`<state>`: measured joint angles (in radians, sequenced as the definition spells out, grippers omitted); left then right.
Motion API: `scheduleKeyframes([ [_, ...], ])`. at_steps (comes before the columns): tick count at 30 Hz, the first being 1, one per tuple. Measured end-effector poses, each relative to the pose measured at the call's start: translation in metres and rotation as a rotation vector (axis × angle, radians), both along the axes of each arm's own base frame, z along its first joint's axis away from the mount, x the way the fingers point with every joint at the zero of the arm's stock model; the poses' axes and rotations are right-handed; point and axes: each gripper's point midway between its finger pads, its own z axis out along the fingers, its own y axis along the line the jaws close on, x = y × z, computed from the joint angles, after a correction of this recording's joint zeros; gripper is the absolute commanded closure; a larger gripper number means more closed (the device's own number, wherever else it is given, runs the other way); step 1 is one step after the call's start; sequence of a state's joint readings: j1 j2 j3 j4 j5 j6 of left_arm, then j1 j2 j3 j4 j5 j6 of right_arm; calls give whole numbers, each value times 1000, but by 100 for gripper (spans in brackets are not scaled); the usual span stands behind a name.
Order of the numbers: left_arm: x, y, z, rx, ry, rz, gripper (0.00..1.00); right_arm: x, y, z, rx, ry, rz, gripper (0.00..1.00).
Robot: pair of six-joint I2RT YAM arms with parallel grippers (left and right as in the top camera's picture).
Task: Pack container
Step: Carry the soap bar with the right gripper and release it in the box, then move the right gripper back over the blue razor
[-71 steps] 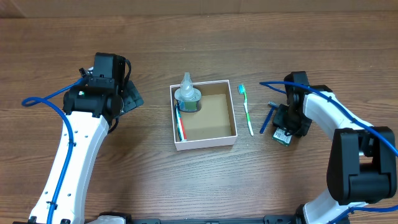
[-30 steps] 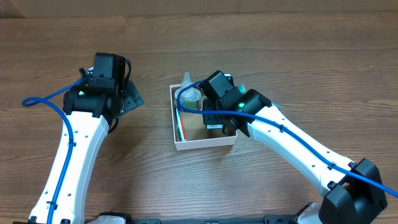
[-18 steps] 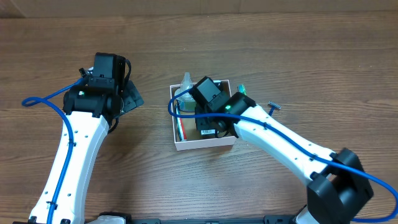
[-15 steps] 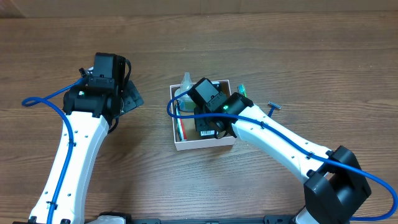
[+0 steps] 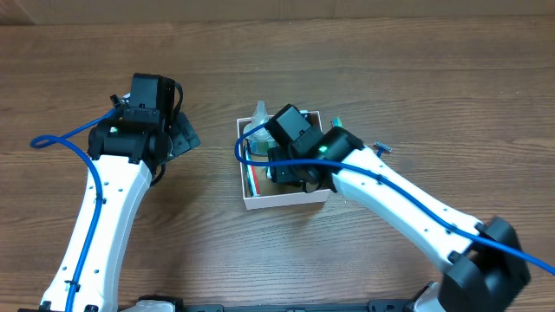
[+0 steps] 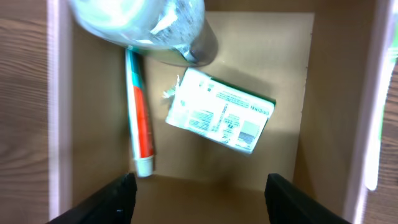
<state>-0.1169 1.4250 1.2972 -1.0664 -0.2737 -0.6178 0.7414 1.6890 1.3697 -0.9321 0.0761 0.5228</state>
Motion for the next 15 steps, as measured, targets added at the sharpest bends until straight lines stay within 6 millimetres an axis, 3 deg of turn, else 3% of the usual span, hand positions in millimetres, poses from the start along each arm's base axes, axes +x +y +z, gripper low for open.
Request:
scheduleKeyframes([
  [4, 0, 0, 0, 0, 0, 0, 0, -8, -20, 35, 0, -34, -55, 29],
  [5, 0, 0, 0, 0, 0, 0, 0, -9, -29, 45, 1, -46, -85, 21],
  [9, 0, 0, 0, 0, 0, 0, 0, -9, -89, 72, -37, -65, -279, 16],
  [15, 0, 0, 0, 0, 0, 0, 0, 7, -173, 62, -121, -8, -562, 16],
])
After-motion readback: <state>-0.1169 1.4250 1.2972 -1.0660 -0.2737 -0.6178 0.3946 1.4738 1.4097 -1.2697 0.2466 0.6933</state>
